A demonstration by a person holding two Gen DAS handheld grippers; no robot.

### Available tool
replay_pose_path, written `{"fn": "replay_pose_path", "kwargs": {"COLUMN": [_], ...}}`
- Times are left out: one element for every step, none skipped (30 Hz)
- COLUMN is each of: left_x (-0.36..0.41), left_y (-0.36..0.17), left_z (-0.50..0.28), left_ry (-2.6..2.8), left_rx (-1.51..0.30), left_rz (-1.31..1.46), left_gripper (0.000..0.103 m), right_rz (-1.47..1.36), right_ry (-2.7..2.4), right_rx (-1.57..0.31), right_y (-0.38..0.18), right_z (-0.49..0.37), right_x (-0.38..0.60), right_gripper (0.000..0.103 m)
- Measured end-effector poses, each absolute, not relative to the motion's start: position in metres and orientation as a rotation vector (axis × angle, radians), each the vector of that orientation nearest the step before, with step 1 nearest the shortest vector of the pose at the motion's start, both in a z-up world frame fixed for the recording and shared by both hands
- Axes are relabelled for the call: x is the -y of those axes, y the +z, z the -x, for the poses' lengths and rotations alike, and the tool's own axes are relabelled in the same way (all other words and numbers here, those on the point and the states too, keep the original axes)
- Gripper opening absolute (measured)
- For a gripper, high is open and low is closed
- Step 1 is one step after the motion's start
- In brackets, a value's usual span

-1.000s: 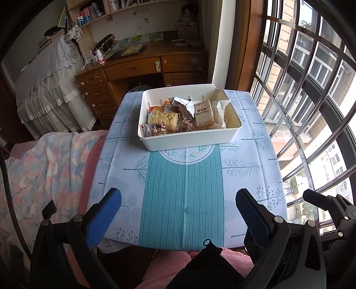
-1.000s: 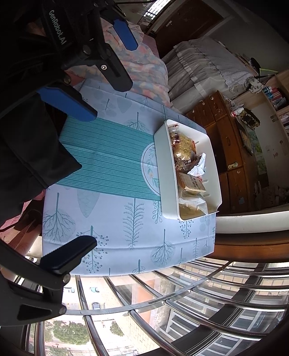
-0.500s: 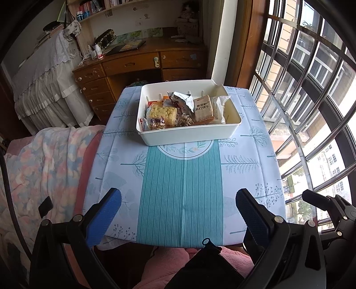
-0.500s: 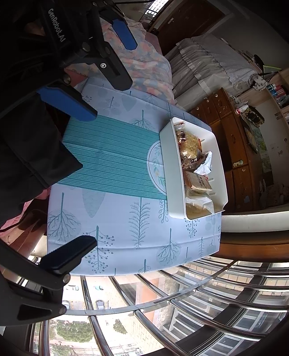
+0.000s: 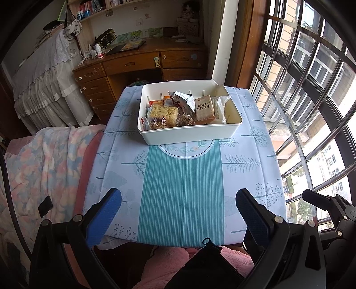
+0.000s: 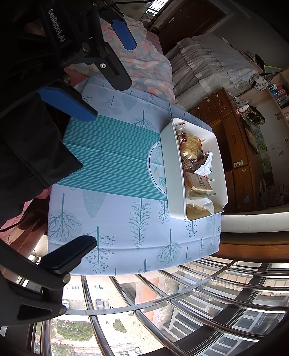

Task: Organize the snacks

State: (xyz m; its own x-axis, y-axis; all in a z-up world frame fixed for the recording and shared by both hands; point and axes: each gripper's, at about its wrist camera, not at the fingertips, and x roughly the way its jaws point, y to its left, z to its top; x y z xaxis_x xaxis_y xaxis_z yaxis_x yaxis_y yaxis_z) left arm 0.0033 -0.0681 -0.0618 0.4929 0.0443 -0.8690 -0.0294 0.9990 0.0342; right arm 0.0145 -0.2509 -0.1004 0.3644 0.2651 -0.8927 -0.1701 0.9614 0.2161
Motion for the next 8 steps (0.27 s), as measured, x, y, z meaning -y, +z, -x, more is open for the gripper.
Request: {"fn": "replay_pose_path", "kwargs": {"left_x": [0.0676,0.0672,0.0677,0.0677,0.0670,0.0676,0.0673,0.0675], "left_y": [-0.0619,-0.0619,-0.0617,-0.0616,-0.0618,-0.0617,-0.0619,-0.0617], "left_z": [-0.0029,-0.0024,-0.0033,-0.0033,-0.0026,-0.0034,-0.0031,-0.0034], "left_ry": [0.045,0.045,0.044,0.044,0.044,0.044,0.043,0.044], "left_rx": [-1.054,-1.054,-1.054,-1.054,-1.053,-1.054,-1.054,-1.055], "left_rz": [-0.015,-0.015,-0.015,-0.015,-0.014,-0.016,-0.015,-0.016], "left_gripper": [0.102,0.102,0.102,0.102,0.102,0.102,0.102,0.102], "right_rz": [-0.092,-0.092,-0.091,-0.092,-0.091,-0.091,-0.091,-0.091], "right_ry": [0.280,0.280,0.280,0.280,0.280,0.280,0.280,0.280], "right_rx": [-1.165,-1.165,-1.164,-1.165,-1.165,-1.165,-1.164,-1.164], "right_y": [-0.1002,-0.1002,-0.1001,-0.1001,-0.1001,-0.1001,-0.1000,-0.1001], "right_z": [-0.0143,-0.0143,-0.0141,-0.0142,-0.0141,-0.0141,-0.0140,-0.0140], "right_x": [0.2504,0.2506,0.2501,0.2501,0.2500,0.2499,0.2499,0.2500], "right_gripper": [0.103,0.103,0.103,0.103,0.103,0.103,0.103,0.103]}}
